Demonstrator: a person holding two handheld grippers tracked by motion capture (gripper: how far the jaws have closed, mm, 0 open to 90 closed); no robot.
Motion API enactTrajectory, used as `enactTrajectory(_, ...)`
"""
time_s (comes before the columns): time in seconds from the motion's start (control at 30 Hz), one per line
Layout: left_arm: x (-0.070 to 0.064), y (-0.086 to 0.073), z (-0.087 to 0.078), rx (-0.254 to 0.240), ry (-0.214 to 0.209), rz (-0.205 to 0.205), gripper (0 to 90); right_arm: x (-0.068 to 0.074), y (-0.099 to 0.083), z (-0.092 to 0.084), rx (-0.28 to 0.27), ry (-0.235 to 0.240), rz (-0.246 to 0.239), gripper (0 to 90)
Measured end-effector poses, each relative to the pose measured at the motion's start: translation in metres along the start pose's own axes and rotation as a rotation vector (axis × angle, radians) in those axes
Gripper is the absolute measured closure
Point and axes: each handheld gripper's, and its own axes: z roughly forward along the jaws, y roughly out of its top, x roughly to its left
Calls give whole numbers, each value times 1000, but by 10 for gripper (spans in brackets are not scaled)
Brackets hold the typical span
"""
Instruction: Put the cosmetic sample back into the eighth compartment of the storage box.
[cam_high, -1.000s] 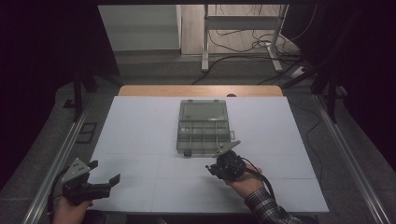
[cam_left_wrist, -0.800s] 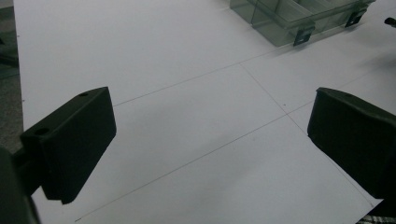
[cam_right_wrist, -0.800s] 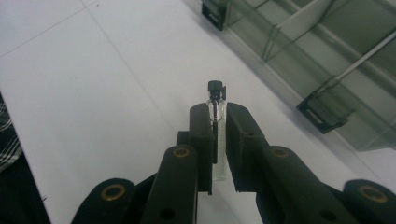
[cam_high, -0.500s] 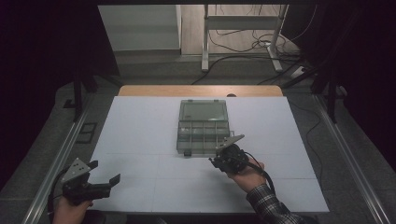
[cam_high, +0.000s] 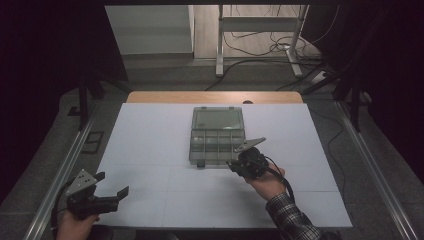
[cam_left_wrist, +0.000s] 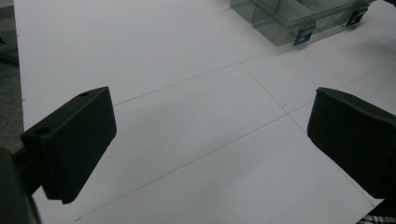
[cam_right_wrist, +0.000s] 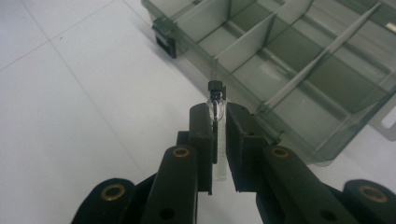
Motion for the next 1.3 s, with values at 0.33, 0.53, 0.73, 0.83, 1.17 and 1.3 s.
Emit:
enactTrajectory(0.33, 0, 0, 0, 1, 0, 0, 20, -14, 8, 0, -21, -32, 24, 809)
enactTrajectory(0.53, 0, 0, 0, 2, -1, 1, 21, -24, 11, 2, -26, -48, 39, 809)
enactTrajectory(0.73, 0, 0, 0, 3, -1, 0, 21, -31, 15, 1, -39, -69, 44, 809)
enactTrajectory(0.83, 0, 0, 0, 3, -1, 0, 21, -34, 16, 2, -41, -77, 46, 809)
enactTrajectory(1.17, 1, 0, 0, 4, -1, -1, 22, -46, 17, 10, -33, -104, 60, 809)
enactTrajectory(1.3, 1, 0, 0, 4, -2, 0, 22, -49, 17, 14, -23, -112, 61, 809)
